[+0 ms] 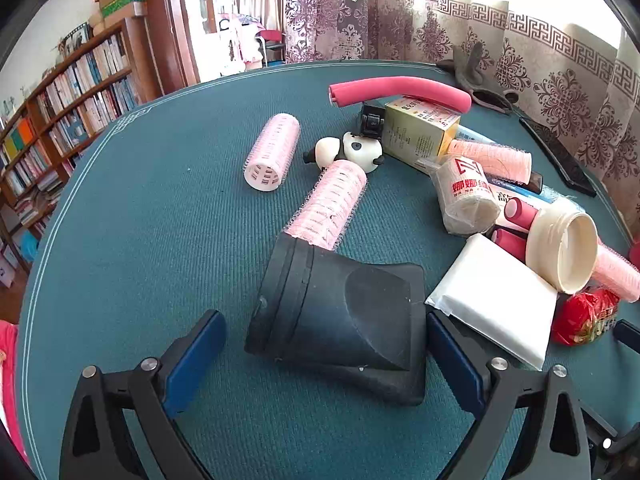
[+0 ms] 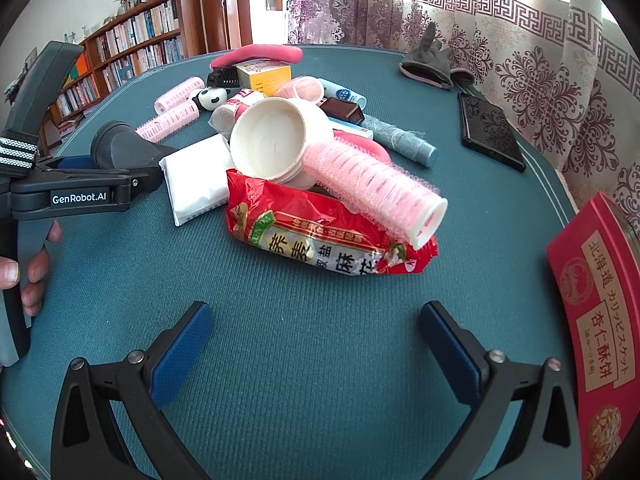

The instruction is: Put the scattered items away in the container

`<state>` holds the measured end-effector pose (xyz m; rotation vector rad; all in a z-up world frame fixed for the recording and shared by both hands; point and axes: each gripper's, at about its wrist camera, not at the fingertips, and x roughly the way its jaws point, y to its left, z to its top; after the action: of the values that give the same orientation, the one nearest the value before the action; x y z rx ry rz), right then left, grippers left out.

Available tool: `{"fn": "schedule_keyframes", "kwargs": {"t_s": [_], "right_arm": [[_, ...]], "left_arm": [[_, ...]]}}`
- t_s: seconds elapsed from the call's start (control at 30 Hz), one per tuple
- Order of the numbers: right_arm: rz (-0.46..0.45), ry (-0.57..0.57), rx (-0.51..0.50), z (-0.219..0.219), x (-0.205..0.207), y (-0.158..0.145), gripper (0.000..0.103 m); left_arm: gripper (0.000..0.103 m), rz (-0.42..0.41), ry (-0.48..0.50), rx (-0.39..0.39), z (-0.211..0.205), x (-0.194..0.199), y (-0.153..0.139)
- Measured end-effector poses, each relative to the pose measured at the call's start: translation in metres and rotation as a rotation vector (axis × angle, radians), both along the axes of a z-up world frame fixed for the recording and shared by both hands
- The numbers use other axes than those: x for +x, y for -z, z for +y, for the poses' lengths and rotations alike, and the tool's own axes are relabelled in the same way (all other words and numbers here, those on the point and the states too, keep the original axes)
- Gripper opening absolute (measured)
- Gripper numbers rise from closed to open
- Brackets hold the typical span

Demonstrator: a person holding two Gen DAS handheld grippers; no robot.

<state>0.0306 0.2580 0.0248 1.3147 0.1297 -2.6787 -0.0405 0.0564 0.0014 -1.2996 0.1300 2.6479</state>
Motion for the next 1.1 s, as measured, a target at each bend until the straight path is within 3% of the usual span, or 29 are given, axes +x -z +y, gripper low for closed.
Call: {"fn": "schedule_keyframes", "kwargs": {"t_s": [0.07,0.4,0.53,0.7,0.8,0.93,1.03,1.1], "right_arm": [[0.000,0.000,0.001,0.000,0.000,-0.001,0.103],[0.009,0.004,-0.019,0.003,-0.001,-0.002,0.103],[0.025,0.006,-0.116,0.015,0.001,-0.007,0.103],[0.065,0.117,-0.248,0.045,0.004,-0.018,0.103],[0.108,0.156,-0.235,0.052,0.003,-0.031,0.099],[0.164,0.140,-0.176,0.049,-0.008,-0.049,0.085],[0.166,0.098,-0.138,0.043,-0.025,-0.049,0.078],[0.137,0.070,-0.134,0.038,-0.036,-0.043,0.067]], "left_arm": [[0.083,0.023,0.004,0.005,0.001,0.004,-0.002],[0.083,0.050,0.047,0.135,-0.009,0.029,-0.018],[0.083,0.054,0.031,0.149,-0.019,0.030,-0.021],[0.083,0.072,-0.046,0.185,-0.038,0.024,-0.029],[0.083,0.063,-0.052,0.188,-0.040,0.023,-0.026],[0.083,0.052,-0.026,0.171,-0.029,0.024,-0.022],[0.083,0.054,-0.009,0.165,-0.026,0.026,-0.022],[0.083,0.054,-0.006,0.165,-0.026,0.026,-0.023]]}}
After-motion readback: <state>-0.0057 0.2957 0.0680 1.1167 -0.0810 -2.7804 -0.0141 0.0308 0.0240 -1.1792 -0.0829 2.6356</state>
